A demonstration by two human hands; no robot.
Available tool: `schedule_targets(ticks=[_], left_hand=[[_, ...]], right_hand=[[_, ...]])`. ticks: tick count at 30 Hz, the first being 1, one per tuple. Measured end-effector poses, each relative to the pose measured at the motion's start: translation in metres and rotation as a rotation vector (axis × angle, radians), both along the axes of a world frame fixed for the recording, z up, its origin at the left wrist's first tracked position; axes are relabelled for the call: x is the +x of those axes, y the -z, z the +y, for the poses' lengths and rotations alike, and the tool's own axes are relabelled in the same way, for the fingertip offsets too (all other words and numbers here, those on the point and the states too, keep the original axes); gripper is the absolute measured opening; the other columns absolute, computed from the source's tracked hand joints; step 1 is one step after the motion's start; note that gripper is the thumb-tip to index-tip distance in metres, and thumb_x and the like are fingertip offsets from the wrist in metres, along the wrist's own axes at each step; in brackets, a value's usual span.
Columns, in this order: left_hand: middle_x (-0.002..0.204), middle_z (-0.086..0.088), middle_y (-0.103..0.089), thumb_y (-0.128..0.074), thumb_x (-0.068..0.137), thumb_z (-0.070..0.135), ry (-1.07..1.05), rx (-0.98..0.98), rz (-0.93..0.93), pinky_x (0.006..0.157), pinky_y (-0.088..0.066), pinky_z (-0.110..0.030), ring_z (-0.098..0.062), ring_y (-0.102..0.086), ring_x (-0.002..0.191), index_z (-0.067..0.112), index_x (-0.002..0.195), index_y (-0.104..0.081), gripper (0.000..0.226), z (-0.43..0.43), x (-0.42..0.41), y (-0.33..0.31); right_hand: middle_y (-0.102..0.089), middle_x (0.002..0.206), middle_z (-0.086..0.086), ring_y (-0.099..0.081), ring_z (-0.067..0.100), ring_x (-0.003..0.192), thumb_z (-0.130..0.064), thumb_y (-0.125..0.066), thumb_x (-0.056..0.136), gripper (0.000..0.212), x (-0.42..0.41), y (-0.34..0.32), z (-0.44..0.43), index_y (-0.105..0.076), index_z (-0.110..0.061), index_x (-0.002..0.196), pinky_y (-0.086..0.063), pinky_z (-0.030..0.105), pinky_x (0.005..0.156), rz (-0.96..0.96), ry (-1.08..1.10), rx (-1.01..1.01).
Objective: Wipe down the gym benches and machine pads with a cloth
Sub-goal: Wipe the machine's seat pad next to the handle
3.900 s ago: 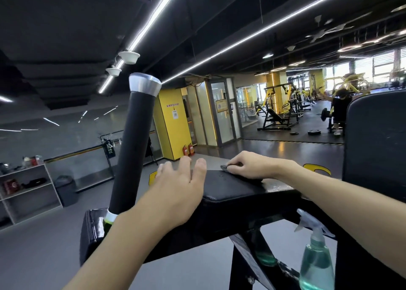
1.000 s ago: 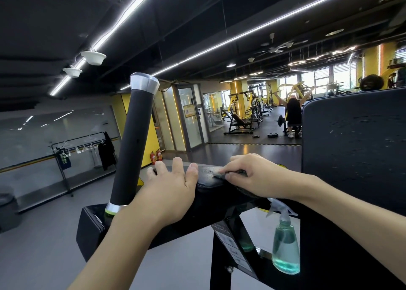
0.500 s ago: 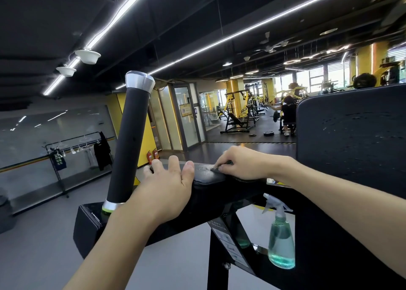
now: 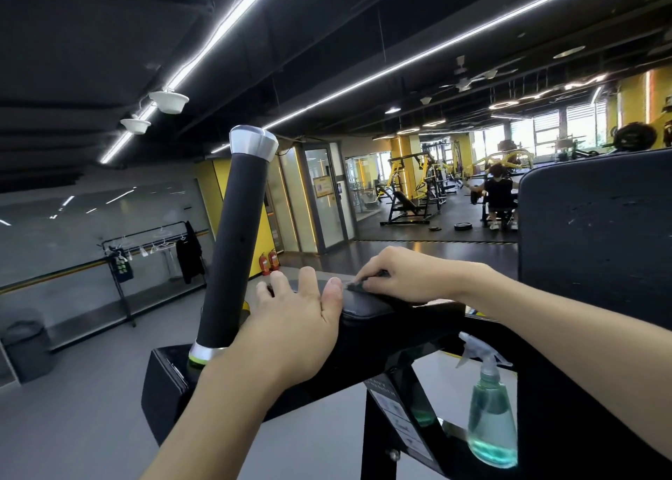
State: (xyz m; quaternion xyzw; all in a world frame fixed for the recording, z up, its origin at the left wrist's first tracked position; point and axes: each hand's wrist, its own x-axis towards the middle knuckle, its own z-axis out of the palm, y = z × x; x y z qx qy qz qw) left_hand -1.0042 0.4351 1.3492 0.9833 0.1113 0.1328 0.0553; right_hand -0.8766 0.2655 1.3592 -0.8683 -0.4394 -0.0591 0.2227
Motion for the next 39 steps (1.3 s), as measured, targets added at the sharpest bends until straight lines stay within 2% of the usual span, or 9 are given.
schedule_targets(ticks=[3,7,13,17,20,24,31,35,39], left_hand=[[0.152,-0.018,-0.02,0.02,0.079,0.061,-0.012,-0.028,0.018,0.114,-0.028,-0.058,-0.047,-0.017,0.14,0.024,0.15,-0.014,0.087,-0.001,-0.003,-0.002],[0.162,-0.019,-0.008,-0.003,0.101,0.056,-0.038,-0.124,0.034,0.12,-0.019,-0.054,-0.037,0.0,0.152,0.023,0.153,-0.01,0.062,-0.013,-0.012,-0.008],[0.165,-0.018,-0.002,-0.004,0.101,0.057,-0.018,-0.086,0.073,0.121,-0.016,-0.055,-0.034,0.007,0.153,0.025,0.154,-0.008,0.062,-0.013,-0.015,-0.01],[0.165,-0.018,0.0,-0.004,0.102,0.054,-0.015,-0.051,0.079,0.121,-0.014,-0.052,-0.035,0.007,0.153,0.024,0.156,-0.002,0.062,-0.015,-0.016,-0.011],[0.165,-0.019,0.002,-0.004,0.103,0.053,-0.022,-0.041,0.095,0.121,-0.012,-0.051,-0.036,0.008,0.153,0.024,0.157,0.0,0.062,-0.016,-0.017,-0.012],[0.165,-0.018,0.002,-0.004,0.102,0.055,-0.021,-0.033,0.085,0.122,-0.016,-0.05,-0.034,0.008,0.153,0.023,0.157,0.001,0.064,-0.016,-0.017,-0.011],[0.165,-0.017,-0.003,-0.007,0.103,0.055,-0.035,-0.033,0.078,0.123,-0.016,-0.048,-0.032,0.003,0.153,0.015,0.157,-0.003,0.067,-0.016,-0.018,-0.012],[0.161,-0.02,-0.013,-0.009,0.102,0.056,-0.036,-0.042,0.059,0.121,-0.021,-0.052,-0.035,-0.007,0.151,0.013,0.154,-0.011,0.067,-0.013,-0.016,-0.01],[0.166,-0.017,0.004,-0.007,0.104,0.054,-0.039,-0.039,0.083,0.123,-0.012,-0.047,-0.032,0.007,0.153,0.012,0.158,0.004,0.069,-0.018,-0.02,-0.013]], right_hand=[[-0.071,0.113,-0.004,-0.063,0.016,0.105,-0.019,-0.052,0.096,0.028,0.017,0.003,0.006,-0.074,-0.021,0.113,-0.048,0.032,0.098,-0.009,0.085,-0.079],[-0.069,0.1,-0.016,-0.062,-0.003,0.092,-0.019,-0.055,0.097,0.023,0.009,-0.004,0.02,-0.074,-0.021,0.111,-0.045,0.007,0.081,0.05,-0.055,0.033],[-0.065,0.115,-0.003,-0.06,0.018,0.109,-0.021,-0.057,0.095,0.021,0.026,-0.004,0.031,-0.066,-0.022,0.114,-0.047,0.028,0.093,0.008,0.043,-0.066],[-0.066,0.103,-0.007,-0.06,0.01,0.097,-0.02,-0.059,0.095,0.011,0.018,-0.006,0.043,-0.067,-0.026,0.099,-0.048,0.022,0.085,0.033,-0.081,0.106],[-0.069,0.103,-0.004,-0.061,0.016,0.098,-0.019,-0.056,0.094,0.02,0.028,-0.002,0.042,-0.073,-0.021,0.105,-0.045,0.024,0.082,0.006,0.021,0.032],[-0.07,0.098,-0.004,-0.061,0.007,0.083,-0.017,-0.055,0.095,0.021,0.02,-0.008,0.052,-0.074,-0.019,0.105,-0.042,0.008,0.064,0.032,-0.056,0.084],[-0.067,0.095,-0.012,-0.062,0.013,0.093,-0.015,-0.054,0.095,0.027,0.024,-0.009,0.054,-0.075,-0.02,0.111,-0.042,0.015,0.073,0.033,-0.03,0.024],[-0.068,0.1,-0.017,-0.062,-0.006,0.088,-0.018,-0.056,0.098,0.025,0.006,-0.013,0.051,-0.073,-0.022,0.116,-0.045,0.006,0.076,0.062,-0.203,0.137],[-0.069,0.112,-0.012,-0.063,0.008,0.106,-0.018,-0.055,0.098,0.026,0.012,-0.01,0.042,-0.072,-0.022,0.117,-0.047,0.018,0.088,0.029,-0.076,0.053]])
